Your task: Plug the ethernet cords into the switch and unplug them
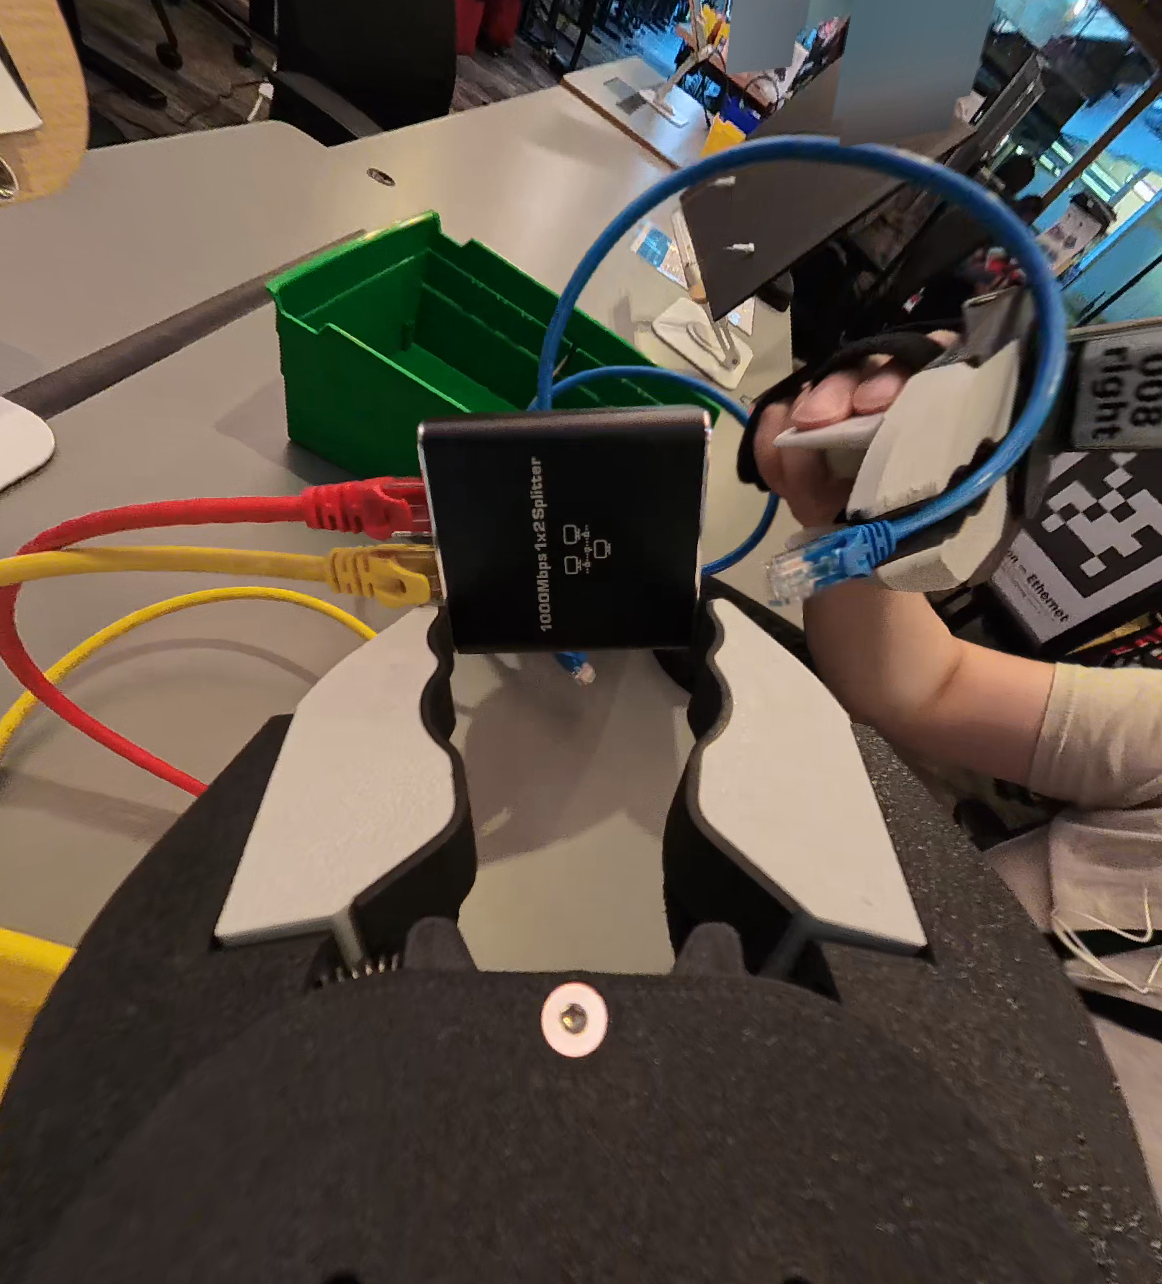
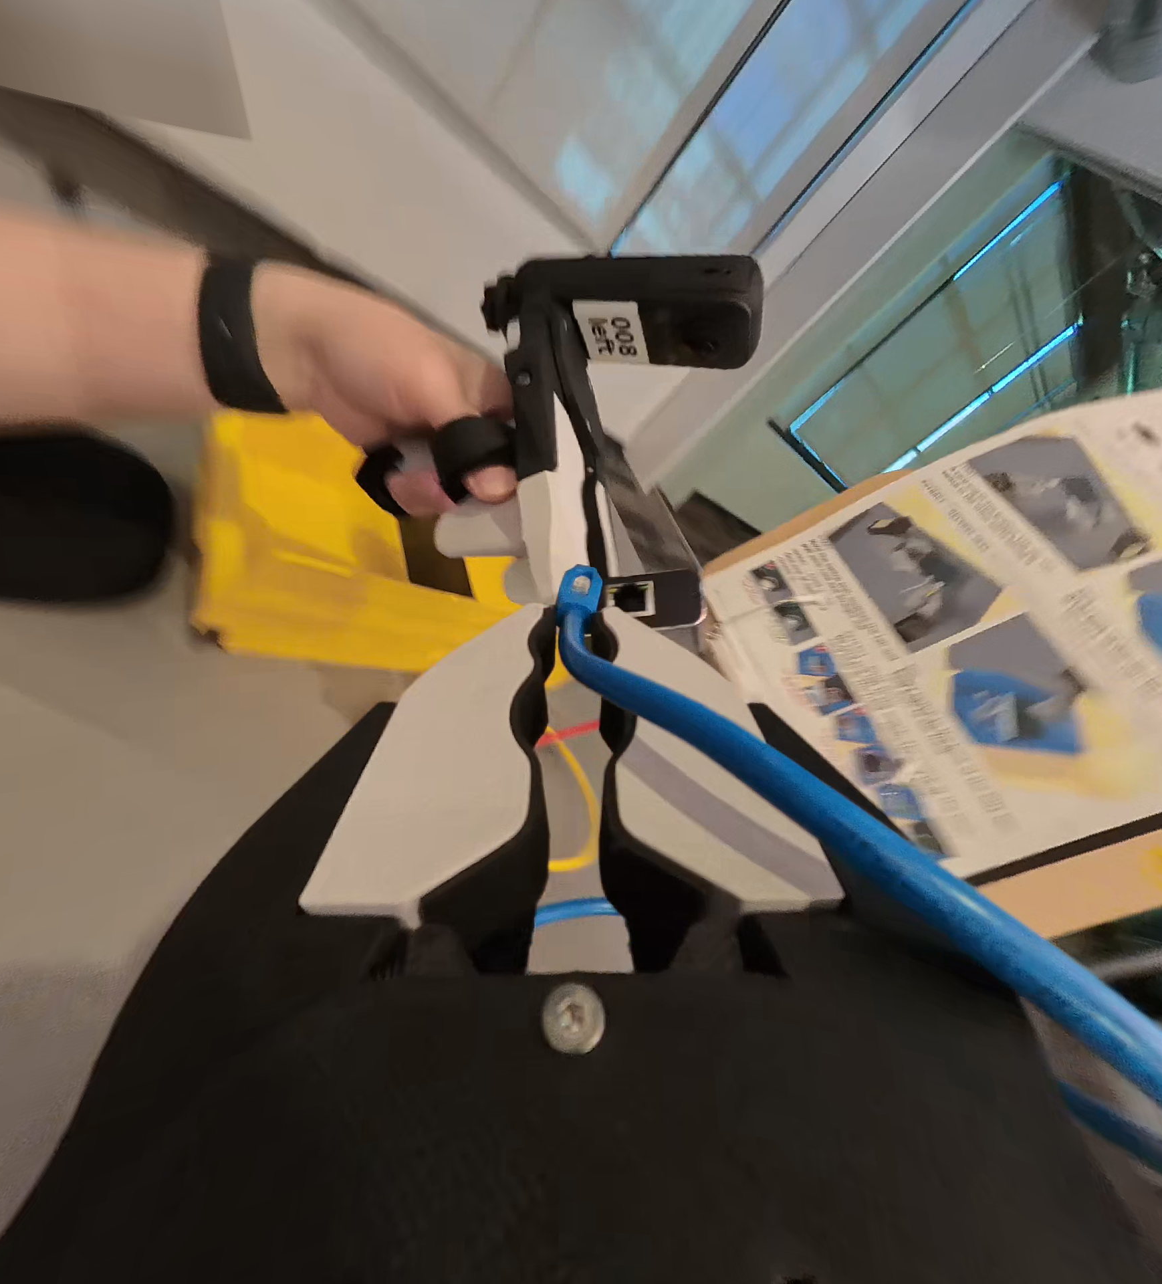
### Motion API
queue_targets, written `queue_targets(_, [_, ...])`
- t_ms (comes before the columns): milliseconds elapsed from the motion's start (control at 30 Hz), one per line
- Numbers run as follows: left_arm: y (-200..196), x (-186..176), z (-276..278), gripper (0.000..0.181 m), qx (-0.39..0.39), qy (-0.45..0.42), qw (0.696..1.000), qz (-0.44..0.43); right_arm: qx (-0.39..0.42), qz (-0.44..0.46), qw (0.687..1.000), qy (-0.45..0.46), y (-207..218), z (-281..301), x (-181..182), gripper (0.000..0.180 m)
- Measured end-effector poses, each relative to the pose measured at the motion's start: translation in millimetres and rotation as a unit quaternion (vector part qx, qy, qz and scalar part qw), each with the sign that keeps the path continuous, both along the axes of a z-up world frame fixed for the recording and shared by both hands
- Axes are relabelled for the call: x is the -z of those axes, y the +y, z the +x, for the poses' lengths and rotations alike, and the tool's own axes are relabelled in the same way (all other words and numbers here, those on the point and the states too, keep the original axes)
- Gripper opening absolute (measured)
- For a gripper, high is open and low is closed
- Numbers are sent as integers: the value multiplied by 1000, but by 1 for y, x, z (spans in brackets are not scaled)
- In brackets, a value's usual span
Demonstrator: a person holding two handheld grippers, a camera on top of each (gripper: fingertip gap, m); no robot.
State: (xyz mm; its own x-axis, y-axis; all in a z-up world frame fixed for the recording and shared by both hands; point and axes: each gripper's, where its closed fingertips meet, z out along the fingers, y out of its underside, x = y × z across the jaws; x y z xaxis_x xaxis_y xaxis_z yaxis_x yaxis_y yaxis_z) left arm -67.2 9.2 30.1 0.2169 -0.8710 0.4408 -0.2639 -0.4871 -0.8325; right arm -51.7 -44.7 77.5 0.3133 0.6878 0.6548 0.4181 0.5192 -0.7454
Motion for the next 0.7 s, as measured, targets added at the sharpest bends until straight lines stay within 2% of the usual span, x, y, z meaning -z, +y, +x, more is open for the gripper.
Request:
queue_targets(67, [3,-1,-3,66,-5,-12,1000,-7,14,24,999,-44,6,-5,-8,10])
queue_targets(233, [12,0,-7,66,-18,-33,999,-27,49,20,991,-127,27,-6,-7,11])
queue_targets(567, [15,6,-4,66,-20,-30,999,-34,43,35,990,-129,36,-10,-2,11])
queue_targets(700, [14,13,-1,66,-19,-4,1000,-21,49,47,985,-158,38,-10,6,11])
